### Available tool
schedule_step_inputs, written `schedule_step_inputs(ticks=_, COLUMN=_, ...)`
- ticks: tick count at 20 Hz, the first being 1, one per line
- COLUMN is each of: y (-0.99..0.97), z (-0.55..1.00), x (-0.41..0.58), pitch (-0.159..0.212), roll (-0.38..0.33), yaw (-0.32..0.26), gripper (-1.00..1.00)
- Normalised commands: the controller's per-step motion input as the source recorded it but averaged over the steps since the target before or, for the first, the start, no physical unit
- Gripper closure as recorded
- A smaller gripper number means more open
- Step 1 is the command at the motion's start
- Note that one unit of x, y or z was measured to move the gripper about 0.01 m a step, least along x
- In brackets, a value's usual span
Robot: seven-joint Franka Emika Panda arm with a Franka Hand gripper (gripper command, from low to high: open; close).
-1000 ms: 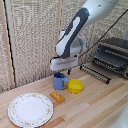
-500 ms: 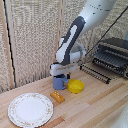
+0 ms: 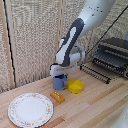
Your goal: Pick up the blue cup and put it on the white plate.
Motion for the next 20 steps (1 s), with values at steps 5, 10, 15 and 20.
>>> schedule_step_inputs(ticks=5, y=0.09, z=0.11, x=-0.155, pitch=-0.054, roll=0.0, yaw=-0.01, gripper=1.0)
schedule_step_inputs(ticks=10, y=0.09, z=0.49, x=-0.116, pitch=0.0, roll=0.03, yaw=-0.04, gripper=1.0)
schedule_step_inputs(ticks=15, y=0.07, z=0.96, x=0.036, pitch=0.009, roll=0.066, yaw=-0.025, gripper=1.0)
schedule_step_inputs(ticks=20, y=0.2, z=0.93, x=0.189, pitch=0.042, roll=0.063, yaw=0.0, gripper=1.0)
